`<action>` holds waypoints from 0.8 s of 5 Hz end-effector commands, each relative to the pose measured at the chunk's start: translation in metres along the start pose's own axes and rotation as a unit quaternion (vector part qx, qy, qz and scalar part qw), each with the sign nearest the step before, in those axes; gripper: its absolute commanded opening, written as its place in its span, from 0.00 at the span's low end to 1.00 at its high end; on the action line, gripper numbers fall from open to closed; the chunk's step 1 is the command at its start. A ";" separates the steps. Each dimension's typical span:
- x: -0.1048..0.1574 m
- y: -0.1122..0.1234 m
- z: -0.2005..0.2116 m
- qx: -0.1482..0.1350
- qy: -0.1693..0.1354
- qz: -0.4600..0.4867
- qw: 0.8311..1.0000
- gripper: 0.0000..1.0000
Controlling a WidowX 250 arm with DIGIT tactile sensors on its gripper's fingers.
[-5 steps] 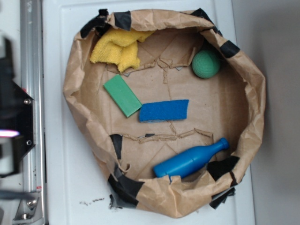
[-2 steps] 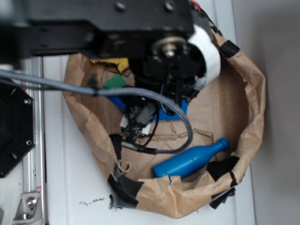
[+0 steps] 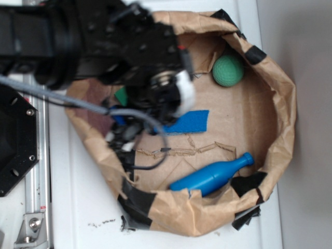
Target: Grab the green block.
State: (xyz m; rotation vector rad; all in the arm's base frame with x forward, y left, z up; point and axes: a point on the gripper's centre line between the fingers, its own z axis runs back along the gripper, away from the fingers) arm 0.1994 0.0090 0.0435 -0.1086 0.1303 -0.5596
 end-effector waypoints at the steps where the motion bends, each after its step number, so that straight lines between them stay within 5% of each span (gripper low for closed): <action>1: -0.016 0.008 -0.009 0.020 0.003 -0.009 1.000 1.00; 2: -0.022 0.012 -0.009 0.028 -0.003 -0.004 1.000 1.00; 4: -0.011 0.023 -0.015 0.103 -0.031 -0.015 0.994 1.00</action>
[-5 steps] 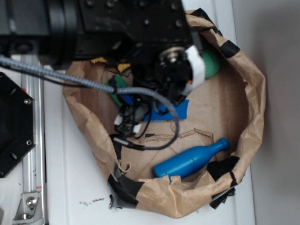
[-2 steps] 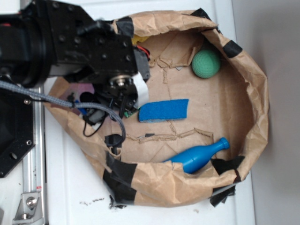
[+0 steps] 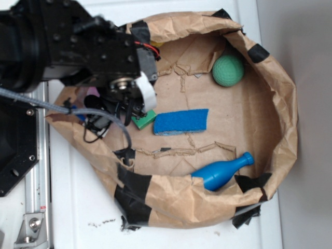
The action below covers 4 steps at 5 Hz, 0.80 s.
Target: Grab the green block.
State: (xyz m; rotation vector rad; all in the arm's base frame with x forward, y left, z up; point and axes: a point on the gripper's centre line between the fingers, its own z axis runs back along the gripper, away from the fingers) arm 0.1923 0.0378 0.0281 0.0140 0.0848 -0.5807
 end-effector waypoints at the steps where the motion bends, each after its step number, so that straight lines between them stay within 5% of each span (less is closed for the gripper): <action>1: 0.024 0.004 -0.009 0.048 -0.044 -0.006 0.998 1.00; 2: 0.037 -0.002 -0.022 0.060 -0.031 0.004 0.998 0.40; 3: 0.036 -0.006 -0.024 0.073 -0.025 0.015 0.997 0.00; 4: 0.032 -0.007 -0.014 0.084 -0.052 0.068 0.993 0.00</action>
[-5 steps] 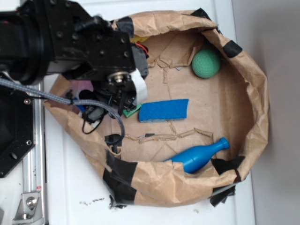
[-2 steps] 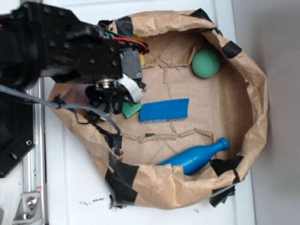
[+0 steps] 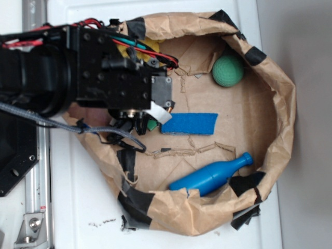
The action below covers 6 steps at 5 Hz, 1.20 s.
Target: Grab the green block.
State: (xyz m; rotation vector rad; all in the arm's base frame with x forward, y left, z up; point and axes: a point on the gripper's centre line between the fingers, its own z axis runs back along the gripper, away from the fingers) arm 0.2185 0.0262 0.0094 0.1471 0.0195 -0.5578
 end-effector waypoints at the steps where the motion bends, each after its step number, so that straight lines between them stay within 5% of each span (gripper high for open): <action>1: -0.004 -0.007 0.026 0.017 -0.057 0.116 0.992 0.00; 2: -0.001 0.000 0.074 0.034 -0.096 0.158 0.982 0.00; 3: 0.018 0.012 0.120 0.039 -0.102 0.237 0.965 0.00; 5: 0.054 0.027 0.142 0.061 -0.046 0.321 0.944 0.00; 6: 0.049 0.027 0.135 0.066 -0.040 0.333 0.940 0.00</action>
